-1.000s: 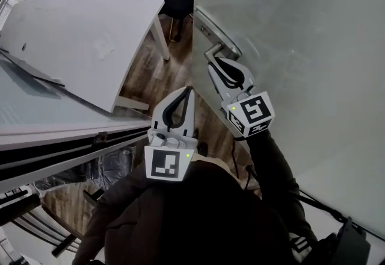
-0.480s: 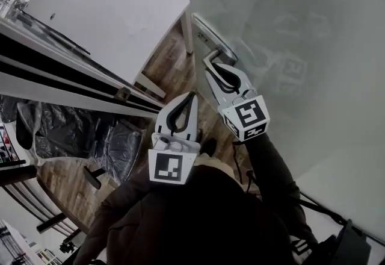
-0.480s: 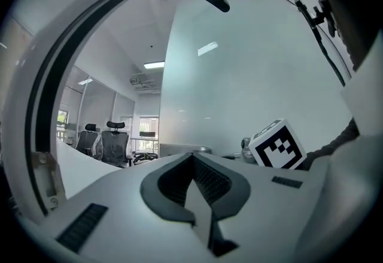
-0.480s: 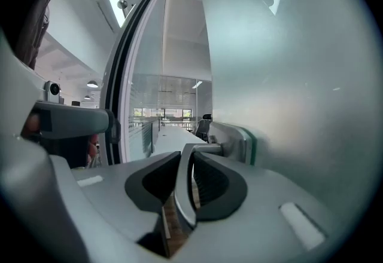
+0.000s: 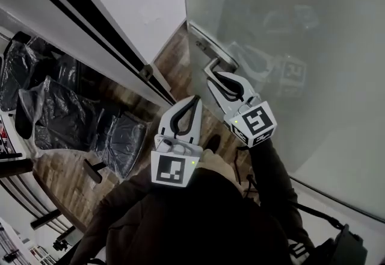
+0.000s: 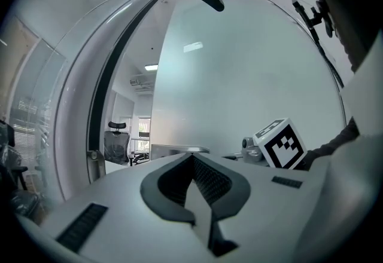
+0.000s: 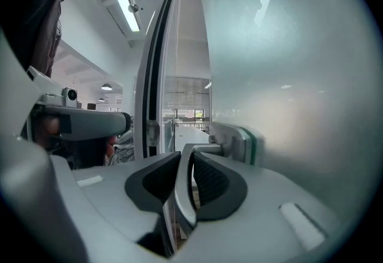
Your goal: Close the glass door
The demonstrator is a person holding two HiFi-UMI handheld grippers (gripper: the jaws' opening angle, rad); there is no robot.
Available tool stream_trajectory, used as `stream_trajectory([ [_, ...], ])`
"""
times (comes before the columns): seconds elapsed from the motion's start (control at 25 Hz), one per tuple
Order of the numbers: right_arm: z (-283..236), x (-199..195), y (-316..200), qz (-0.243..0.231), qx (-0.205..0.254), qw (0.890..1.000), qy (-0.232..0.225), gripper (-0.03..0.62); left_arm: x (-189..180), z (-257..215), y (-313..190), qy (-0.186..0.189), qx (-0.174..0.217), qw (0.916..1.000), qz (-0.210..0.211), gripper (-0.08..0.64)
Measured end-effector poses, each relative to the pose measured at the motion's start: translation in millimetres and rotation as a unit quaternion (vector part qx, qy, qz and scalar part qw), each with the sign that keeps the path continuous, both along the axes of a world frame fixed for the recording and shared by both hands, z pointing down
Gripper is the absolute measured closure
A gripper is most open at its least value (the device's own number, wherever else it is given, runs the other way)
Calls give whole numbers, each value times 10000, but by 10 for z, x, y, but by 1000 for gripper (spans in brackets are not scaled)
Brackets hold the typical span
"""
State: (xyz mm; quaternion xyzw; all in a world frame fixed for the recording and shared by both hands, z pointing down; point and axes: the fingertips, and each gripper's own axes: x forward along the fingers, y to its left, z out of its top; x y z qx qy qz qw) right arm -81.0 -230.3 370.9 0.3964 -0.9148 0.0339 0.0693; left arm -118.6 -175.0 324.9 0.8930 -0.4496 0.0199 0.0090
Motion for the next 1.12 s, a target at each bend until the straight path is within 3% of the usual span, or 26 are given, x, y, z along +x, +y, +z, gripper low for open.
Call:
stream_trajectory([
  [0.28,41,-473,473,-280,50,9996,31,523,-356,114,383,59,-83,9999,9,563],
  [0.76,123,-828,855,-686,-15,9976,24,523,-543,-60,701,0,108,9982,-598,563],
  [1.12,189,-946,969,-846,-26,9964,5,523,-622,-67,764,-57,235,9971,-727,563],
])
